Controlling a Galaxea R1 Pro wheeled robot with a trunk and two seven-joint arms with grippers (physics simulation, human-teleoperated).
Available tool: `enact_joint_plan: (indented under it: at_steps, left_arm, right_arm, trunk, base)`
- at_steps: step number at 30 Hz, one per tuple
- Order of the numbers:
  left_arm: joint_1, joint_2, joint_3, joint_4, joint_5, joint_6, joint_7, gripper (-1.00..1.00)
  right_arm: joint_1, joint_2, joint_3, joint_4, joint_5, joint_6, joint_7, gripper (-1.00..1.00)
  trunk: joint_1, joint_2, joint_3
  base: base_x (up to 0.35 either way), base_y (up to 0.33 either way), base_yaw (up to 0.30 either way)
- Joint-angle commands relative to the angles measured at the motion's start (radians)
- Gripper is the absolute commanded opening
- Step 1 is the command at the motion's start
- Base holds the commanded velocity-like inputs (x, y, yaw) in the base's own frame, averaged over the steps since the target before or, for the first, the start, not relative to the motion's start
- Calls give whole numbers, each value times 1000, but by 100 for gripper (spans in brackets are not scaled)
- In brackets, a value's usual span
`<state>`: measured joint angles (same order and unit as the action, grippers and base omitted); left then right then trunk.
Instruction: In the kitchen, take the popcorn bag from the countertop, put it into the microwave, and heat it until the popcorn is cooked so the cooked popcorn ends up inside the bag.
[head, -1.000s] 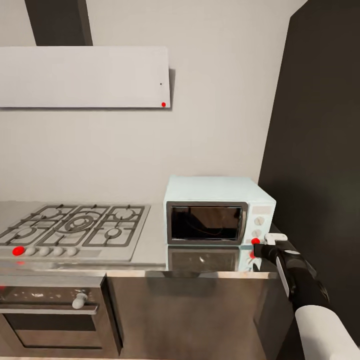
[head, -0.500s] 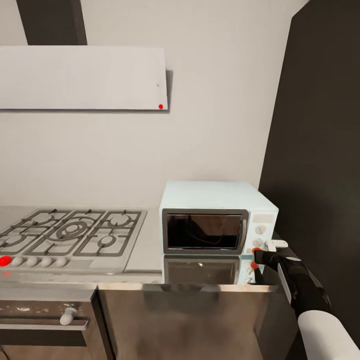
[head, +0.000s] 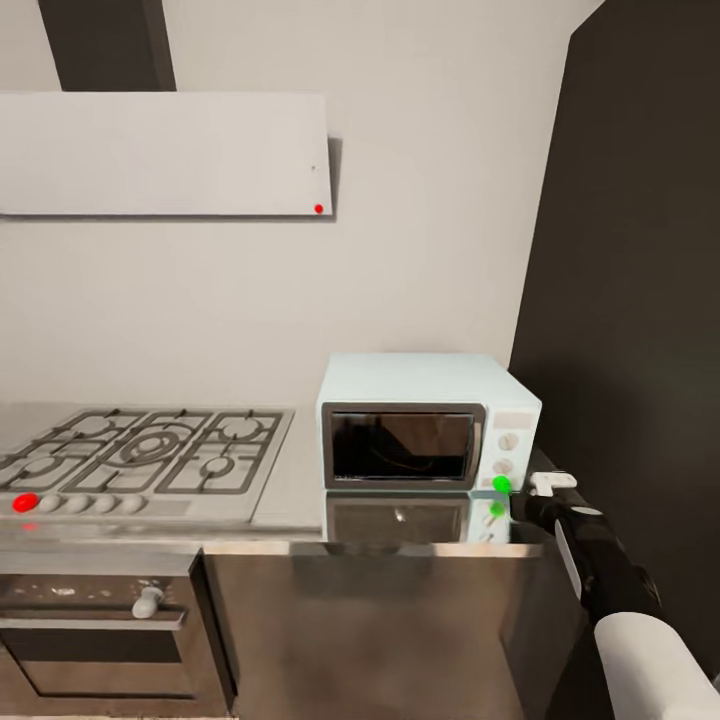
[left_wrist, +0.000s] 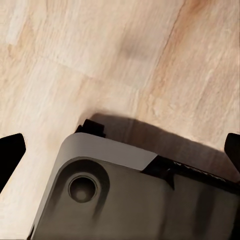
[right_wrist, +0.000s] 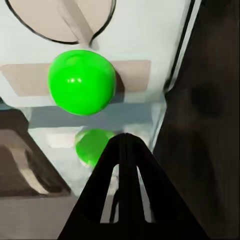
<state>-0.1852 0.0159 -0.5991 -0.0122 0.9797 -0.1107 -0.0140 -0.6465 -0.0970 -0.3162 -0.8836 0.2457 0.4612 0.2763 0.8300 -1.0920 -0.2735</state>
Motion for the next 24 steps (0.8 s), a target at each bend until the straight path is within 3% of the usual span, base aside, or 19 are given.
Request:
enact_joint_plan:
  at_steps: [1,9,12,17,21,24]
  left_arm:
    - [0,0,-8,0,10,-2,-1,100]
    - [0,-2,-10,0,3,-1,-1,100]
    - [0,-2,-10,0,0,-1,-1,100]
    - [0,-2,-10,0,-1,-2,-1,100]
    - [0,-1,-10,0,-2,-1,-1,100]
    - [0,-1,-10,0,-5,-1,-1,100]
  right_arm:
    - [-1,0,-3,-1,11,4,9,-100]
    - [-1,2,-1,-19,18,18,18,-100]
    - [-1,2,-3,-44,22,101,16,-100]
    - [3,2,-4,-43,78,146,11,-100]
    - [140,1,-5,-30,79,135,9,-100]
    - [298,2,-6,3,80,106,4,-100]
  trunk:
    - [-1,-1,-1]
    - [-1,-1,-1]
    - [-1,-1,-1]
    - [-1,-1,-1]
    - [-1,-1,-1]
    - [-1,-1,-1]
  base:
    - [-345,0,0]
    - [-346,0,0]
    - [-346,0,0]
    - [-346,0,0]
    - [-346,0,0]
    - [-345,0,0]
